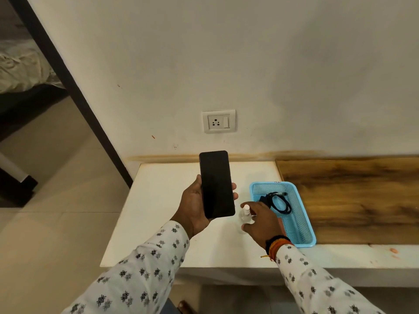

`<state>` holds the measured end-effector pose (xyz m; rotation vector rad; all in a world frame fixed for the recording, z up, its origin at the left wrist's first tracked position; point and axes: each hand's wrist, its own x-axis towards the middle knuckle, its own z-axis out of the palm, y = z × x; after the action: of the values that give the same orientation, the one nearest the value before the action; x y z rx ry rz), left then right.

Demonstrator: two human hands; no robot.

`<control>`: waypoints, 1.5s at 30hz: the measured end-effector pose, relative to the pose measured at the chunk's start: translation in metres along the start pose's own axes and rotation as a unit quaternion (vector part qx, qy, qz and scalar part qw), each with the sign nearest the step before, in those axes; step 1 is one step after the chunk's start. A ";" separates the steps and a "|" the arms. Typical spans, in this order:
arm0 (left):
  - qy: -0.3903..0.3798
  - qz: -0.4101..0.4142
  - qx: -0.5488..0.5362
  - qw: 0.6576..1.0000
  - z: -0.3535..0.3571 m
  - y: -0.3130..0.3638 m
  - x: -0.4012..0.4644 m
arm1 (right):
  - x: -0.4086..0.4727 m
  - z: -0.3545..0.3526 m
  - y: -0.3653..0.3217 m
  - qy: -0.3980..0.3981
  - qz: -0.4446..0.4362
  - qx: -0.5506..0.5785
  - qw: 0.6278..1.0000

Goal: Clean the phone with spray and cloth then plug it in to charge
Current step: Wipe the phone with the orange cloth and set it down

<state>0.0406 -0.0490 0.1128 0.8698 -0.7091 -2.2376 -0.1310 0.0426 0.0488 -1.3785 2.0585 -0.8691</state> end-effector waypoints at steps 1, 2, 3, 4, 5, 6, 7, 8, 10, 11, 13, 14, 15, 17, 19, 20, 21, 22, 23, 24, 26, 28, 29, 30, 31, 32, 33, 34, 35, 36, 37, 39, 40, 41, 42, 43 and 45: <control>-0.001 0.000 -0.001 1.000 0.000 0.000 0.000 | 0.001 -0.002 0.002 0.004 -0.008 0.009 1.000; -0.003 -0.001 -0.003 1.000 -0.001 0.001 0.000 | 0.002 -0.005 0.003 0.018 -0.013 0.026 0.999; -0.004 -0.002 -0.005 1.000 -0.001 0.002 0.000 | 0.003 -0.009 0.006 0.046 -0.013 0.044 0.998; -0.006 -0.003 -0.006 1.000 -0.001 0.003 0.000 | 0.004 -0.013 0.010 0.086 -0.008 0.046 0.995; -0.007 -0.002 -0.005 1.000 -0.001 0.003 0.000 | 0.005 -0.017 0.015 0.126 0.007 0.023 0.992; -0.010 -0.002 -0.004 1.000 -0.001 0.004 0.000 | 0.006 -0.024 0.021 0.142 0.032 -0.024 0.989; -0.011 -0.002 -0.004 1.000 0.000 0.005 0.000 | 0.006 -0.030 0.030 0.122 0.061 -0.085 0.987; -0.012 -0.002 -0.004 1.000 0.000 0.005 0.000 | 0.007 -0.035 0.038 0.072 0.090 -0.157 0.981; -0.011 -0.001 -0.003 1.000 -0.001 0.005 0.000 | 0.006 -0.038 0.047 -0.029 0.135 -0.265 0.954; -0.011 0.000 -0.002 1.000 -0.001 0.005 0.000 | 0.004 -0.038 0.047 -0.057 0.150 -0.281 0.946; -0.013 0.002 -0.001 1.000 -0.001 0.006 0.001 | 0.004 -0.037 0.040 -0.075 0.170 -0.264 0.946; -0.015 0.003 -0.001 1.000 -0.001 0.006 0.001 | 0.005 -0.038 0.036 -0.075 0.175 -0.255 0.948; -0.017 0.003 -0.003 1.000 0.000 0.006 0.001 | 0.006 -0.038 0.033 -0.075 0.178 -0.255 0.948; -0.020 0.000 -0.007 1.000 -0.001 0.005 0.001 | 0.007 -0.038 0.030 -0.076 0.177 -0.247 0.950; -0.023 -0.002 -0.006 1.000 -0.002 0.005 0.001 | 0.007 -0.038 0.029 -0.059 0.179 -0.222 0.957; -0.024 -0.002 -0.005 1.000 -0.002 0.005 0.001 | 0.005 -0.039 0.028 -0.046 0.183 -0.204 0.961; -0.025 -0.002 -0.005 1.000 -0.002 0.006 0.001 | 0.004 -0.039 0.028 -0.030 0.182 -0.195 0.963; -0.027 -0.002 -0.005 1.000 -0.002 0.007 0.001 | 0.002 -0.041 0.027 -0.019 0.178 -0.189 0.965; -0.029 -0.001 -0.006 1.000 -0.002 0.007 0.000 | 0.000 -0.042 0.029 -0.015 0.166 -0.197 0.966; -0.030 0.000 -0.007 1.000 -0.002 0.008 0.000 | -0.001 -0.043 0.030 -0.012 0.150 -0.206 0.967; -0.029 0.004 -0.009 1.000 0.000 0.008 -0.001 | -0.001 -0.046 0.034 0.013 0.122 -0.198 0.972; -0.029 0.007 -0.009 1.000 0.004 0.008 -0.001 | -0.001 -0.050 0.035 0.050 0.118 -0.158 0.979; -0.030 0.007 -0.008 0.999 0.006 0.008 -0.002 | -0.002 -0.053 0.034 0.078 0.128 -0.128 0.981; -0.033 0.008 -0.008 0.999 0.007 0.008 -0.003 | -0.002 -0.056 0.033 0.106 0.135 -0.097 0.980; -0.037 0.009 -0.007 0.999 0.009 0.009 -0.004 | -0.002 -0.060 0.031 0.132 0.142 -0.070 0.979; -0.041 0.009 -0.004 0.999 0.011 0.009 -0.004 | 0.000 -0.065 0.029 0.158 0.147 -0.034 0.976; -0.045 0.009 -0.001 0.999 0.013 0.010 -0.006 | 0.003 -0.071 0.025 0.183 0.155 0.019 0.971; -0.049 0.008 0.001 0.999 0.015 0.011 -0.006 | 0.007 -0.076 0.020 0.200 0.163 0.105 0.960; -0.051 0.007 0.002 0.999 0.016 0.011 -0.007 | 0.010 -0.080 0.012 0.200 0.165 0.219 0.941; -0.051 0.007 0.002 0.999 0.018 0.011 -0.008 | 0.012 -0.084 0.002 0.189 0.166 0.319 0.914; -0.053 0.007 0.001 0.999 0.020 0.011 -0.008 | 0.012 -0.087 -0.010 0.184 0.144 0.365 0.901; -0.057 0.005 0.000 0.998 0.023 0.013 -0.009 | 0.007 -0.093 -0.036 0.209 0.035 0.300 0.930; -0.057 0.002 -0.001 0.998 0.025 0.013 -0.010 | 0.003 -0.096 -0.051 0.245 -0.043 0.227 0.941; -0.059 -0.001 -0.002 0.998 0.026 0.014 -0.011 | -0.001 -0.099 -0.066 0.286 -0.132 0.147 0.938; -0.061 -0.003 -0.004 0.998 0.027 0.015 -0.011 | -0.005 -0.099 -0.078 0.319 -0.225 0.069 0.918; -0.065 -0.006 -0.008 0.998 0.028 0.015 -0.012 | -0.008 -0.097 -0.088 0.336 -0.296 -0.001 0.894; -0.064 -0.011 -0.016 0.998 0.031 0.016 -0.014 | -0.014 -0.085 -0.102 0.336 -0.369 -0.104 0.860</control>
<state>0.0317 -0.0415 0.1490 0.7260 -0.7222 -2.3349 -0.1250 0.0466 0.1820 -2.3103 2.1209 -1.6789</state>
